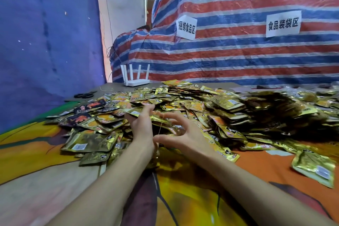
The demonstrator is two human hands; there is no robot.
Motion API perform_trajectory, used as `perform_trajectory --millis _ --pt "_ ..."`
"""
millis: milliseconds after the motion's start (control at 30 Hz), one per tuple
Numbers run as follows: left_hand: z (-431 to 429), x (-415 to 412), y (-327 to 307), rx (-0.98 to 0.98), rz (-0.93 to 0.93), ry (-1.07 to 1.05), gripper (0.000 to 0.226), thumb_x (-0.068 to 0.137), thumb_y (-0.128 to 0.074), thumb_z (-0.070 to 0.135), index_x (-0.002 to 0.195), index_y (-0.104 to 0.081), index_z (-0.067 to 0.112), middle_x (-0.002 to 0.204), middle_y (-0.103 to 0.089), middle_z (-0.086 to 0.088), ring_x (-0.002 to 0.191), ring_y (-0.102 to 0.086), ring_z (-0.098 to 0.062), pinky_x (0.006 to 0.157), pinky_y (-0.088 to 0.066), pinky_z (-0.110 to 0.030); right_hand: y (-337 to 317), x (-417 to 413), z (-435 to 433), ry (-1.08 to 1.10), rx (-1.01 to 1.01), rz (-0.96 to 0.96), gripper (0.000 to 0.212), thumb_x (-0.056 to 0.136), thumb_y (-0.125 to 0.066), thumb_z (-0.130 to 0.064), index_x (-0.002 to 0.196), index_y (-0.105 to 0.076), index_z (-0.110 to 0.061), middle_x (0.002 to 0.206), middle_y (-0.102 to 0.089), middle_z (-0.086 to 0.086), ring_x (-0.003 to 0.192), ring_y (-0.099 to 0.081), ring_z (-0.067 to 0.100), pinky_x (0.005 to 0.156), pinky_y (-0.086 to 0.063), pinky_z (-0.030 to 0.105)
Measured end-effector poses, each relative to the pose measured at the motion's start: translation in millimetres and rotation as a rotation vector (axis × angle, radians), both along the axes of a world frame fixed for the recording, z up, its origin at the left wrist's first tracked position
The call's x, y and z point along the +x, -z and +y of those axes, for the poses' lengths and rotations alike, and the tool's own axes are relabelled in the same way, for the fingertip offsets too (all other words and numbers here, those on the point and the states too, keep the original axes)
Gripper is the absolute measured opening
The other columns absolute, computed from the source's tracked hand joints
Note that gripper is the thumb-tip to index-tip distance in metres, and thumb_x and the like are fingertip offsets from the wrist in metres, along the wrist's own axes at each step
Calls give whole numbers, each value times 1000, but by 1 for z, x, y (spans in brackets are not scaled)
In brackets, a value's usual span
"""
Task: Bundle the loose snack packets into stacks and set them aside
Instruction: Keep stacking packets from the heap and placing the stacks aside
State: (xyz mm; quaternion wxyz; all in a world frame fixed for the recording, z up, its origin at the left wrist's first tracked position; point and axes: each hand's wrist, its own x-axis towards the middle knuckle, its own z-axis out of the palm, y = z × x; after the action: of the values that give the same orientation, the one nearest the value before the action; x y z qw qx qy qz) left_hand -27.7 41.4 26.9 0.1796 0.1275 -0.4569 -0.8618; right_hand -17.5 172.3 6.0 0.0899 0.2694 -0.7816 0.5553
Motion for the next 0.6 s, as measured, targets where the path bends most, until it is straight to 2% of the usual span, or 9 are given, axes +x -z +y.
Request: perform_trajectory --millis 67,133,200,267,300,367,467,533,600 --pt "5 2 0 6 1 94 80 68 -75 37 141 -47 21 129 -63 -20 120 -60 -42 103 -47 -60 2 0 -2 9 -62 52 52 71 -90 -30 117 -69 -42 113 -67 -26 108 -59 -12 89 -46 10" --pt "12 7 -2 64 33 215 57 83 -70 32 135 -56 15 121 -67 -23 110 -67 -42 94 -55 -55 3 -1 -1 -25 -182 23 47 75 -87 -18 116 -69 -35 112 -70 -17 103 -66 -2 86 -52 16" --pt "17 6 1 23 27 263 22 89 -65 34 102 -78 22 93 -75 -13 87 -75 -33 82 -60 -48 4 -1 0 -28 -248 8 47 76 -85 -12 116 -67 -28 113 -70 -7 97 -69 3 79 -56 19" --pt "19 1 8 22 51 322 39 94 -57 35 61 -78 36 72 -76 -3 72 -76 -25 69 -60 -40 5 -1 0 0 -263 24 48 72 -86 -13 113 -64 -28 115 -67 -2 95 -69 4 74 -55 17" --pt "19 -1 10 35 58 349 46 95 -55 35 54 -75 38 70 -76 -2 71 -76 -24 64 -60 -38 5 -1 0 16 -256 26 49 69 -86 -17 111 -64 -29 117 -65 1 99 -69 9 78 -57 23" --pt "20 3 7 24 29 344 47 95 -54 38 54 -76 34 71 -76 -6 71 -76 -27 59 -60 -37 3 -2 -1 61 -210 33 51 64 -84 -28 110 -64 -32 120 -62 2 109 -65 18 90 -58 39" --pt "21 3 5 41 58 268 51 97 -54 30 51 -75 31 61 -72 -4 60 -73 -23 58 -58 -37 1 -4 -1 47 -173 10 51 60 -80 -36 108 -67 -28 119 -66 4 112 -64 20 96 -54 40" --pt "19 4 2 55 68 237 51 99 -52 23 53 -74 24 55 -69 -2 52 -70 -20 66 -57 -40 -1 -7 3 -70 -374 -190 44 61 -69 -40 98 -73 -18 111 -72 10 104 -70 24 87 -56 39" --pt "16 7 -2 71 71 200 49 100 -50 19 56 -71 19 56 -70 -3 52 -70 -20 76 -54 -45 -5 -7 10 -82 -523 -349 39 62 -62 -45 86 -75 -17 101 -73 9 85 -71 18 68 -57 35"
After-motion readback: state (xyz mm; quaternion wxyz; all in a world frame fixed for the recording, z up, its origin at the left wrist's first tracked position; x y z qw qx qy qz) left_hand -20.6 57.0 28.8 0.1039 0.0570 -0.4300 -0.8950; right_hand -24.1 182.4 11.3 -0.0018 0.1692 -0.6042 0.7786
